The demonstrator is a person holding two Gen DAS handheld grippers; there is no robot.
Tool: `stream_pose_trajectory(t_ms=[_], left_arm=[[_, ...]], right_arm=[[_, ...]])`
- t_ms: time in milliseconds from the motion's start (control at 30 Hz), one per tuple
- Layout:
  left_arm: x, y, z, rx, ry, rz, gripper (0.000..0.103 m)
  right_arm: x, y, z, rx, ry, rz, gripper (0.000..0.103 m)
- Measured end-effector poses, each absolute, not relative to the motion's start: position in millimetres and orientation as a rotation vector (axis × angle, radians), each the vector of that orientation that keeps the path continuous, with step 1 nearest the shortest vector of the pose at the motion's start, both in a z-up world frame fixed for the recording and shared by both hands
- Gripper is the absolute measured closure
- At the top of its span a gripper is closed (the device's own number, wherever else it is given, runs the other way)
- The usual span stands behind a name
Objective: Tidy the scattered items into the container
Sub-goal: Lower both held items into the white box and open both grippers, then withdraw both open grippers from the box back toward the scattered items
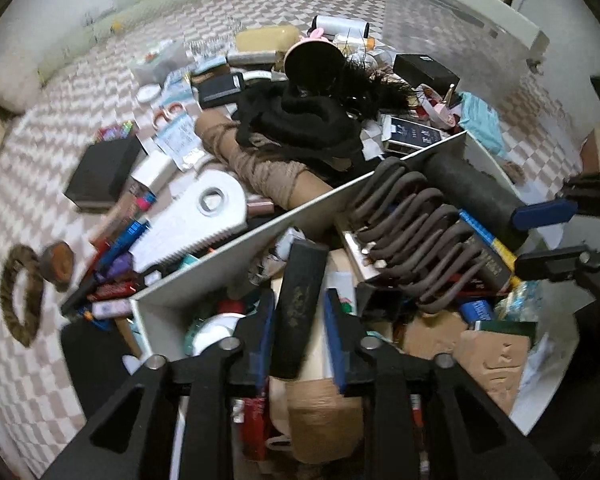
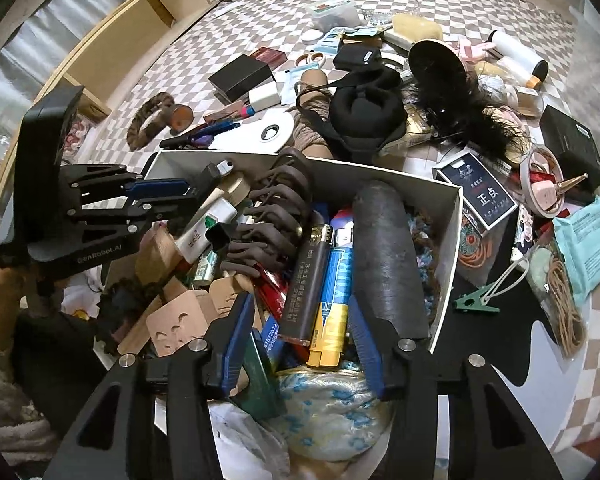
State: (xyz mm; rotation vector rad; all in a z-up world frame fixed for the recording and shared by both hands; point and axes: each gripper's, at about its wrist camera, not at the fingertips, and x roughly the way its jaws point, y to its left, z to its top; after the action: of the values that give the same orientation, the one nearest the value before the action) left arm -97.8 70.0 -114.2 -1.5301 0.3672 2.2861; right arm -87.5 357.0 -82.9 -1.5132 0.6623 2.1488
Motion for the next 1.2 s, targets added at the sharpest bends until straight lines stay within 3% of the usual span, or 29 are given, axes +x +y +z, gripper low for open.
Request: stream_pose_trajectory(t_ms=[33, 67, 400, 467, 500, 533, 567, 633, 700, 767, 800, 833, 867, 933, 1200], left_arm=[[-97, 71, -112, -1.51, 0.394, 2.306, 0.052], [-96, 71, -110, -1.491, 0.413, 2.322, 0.05], [-102, 61, -105, -1.478, 0.402, 2.359, 0.049], [-103, 59, -103, -1.48, 0.39, 2.377, 0.047], [-103, 57, -102, -1.48, 0.382, 2.387, 0.041], [-104, 55, -101, -1.478, 0.374, 2.4, 0.032], [-104, 53, -99, -1.472, 0.364, 2.415, 0.029], [-104, 48, -95, -1.467, 0.342, 2.438, 0.027], [-104, 44, -91, -1.466, 0.317, 2.454, 0.027], [-106, 38, -87, -1.462, 0.286, 2.481, 0.018], [-107, 34, -84, -1.458, 0.272, 2.497, 0.009], [-107, 32, -83, -1.454, 0.262, 2.509, 0.003], [-107, 29, -80, -1.448, 0.251, 2.524, 0.002], [-108, 24, -76, -1.438, 0.23, 2.55, 0.001], [-105, 10, -63, -1.431, 0.138, 2.628, 0.0]], right_arm=[[-88, 357, -83, -1.51, 0.661, 2.146, 0.054], [-89, 358, -82, -1.508, 0.66, 2.144, 0.054], [-89, 375, -69, -1.399, 0.732, 2.128, 0.054], [-89, 379, -66, -1.373, 0.744, 2.117, 0.053], [-89, 381, -65, -1.362, 0.746, 2.113, 0.053], [-89, 382, -64, -1.351, 0.747, 2.107, 0.051], [-89, 384, -63, -1.339, 0.742, 2.101, 0.042], [-89, 385, -60, -1.316, 0.732, 2.096, 0.034], [-89, 387, -56, -1.292, 0.722, 2.095, 0.034], [-87, 388, -53, -1.273, 0.695, 2.085, 0.033], [-86, 388, -51, -1.262, 0.669, 2.079, 0.033], [-83, 387, -49, -1.243, 0.633, 2.077, 0.027], [-81, 387, -46, -1.223, 0.597, 2.076, 0.014], [-76, 388, -41, -1.181, 0.541, 2.075, 0.0], [-38, 402, -18, -1.026, 0.533, 2.038, 0.0]])
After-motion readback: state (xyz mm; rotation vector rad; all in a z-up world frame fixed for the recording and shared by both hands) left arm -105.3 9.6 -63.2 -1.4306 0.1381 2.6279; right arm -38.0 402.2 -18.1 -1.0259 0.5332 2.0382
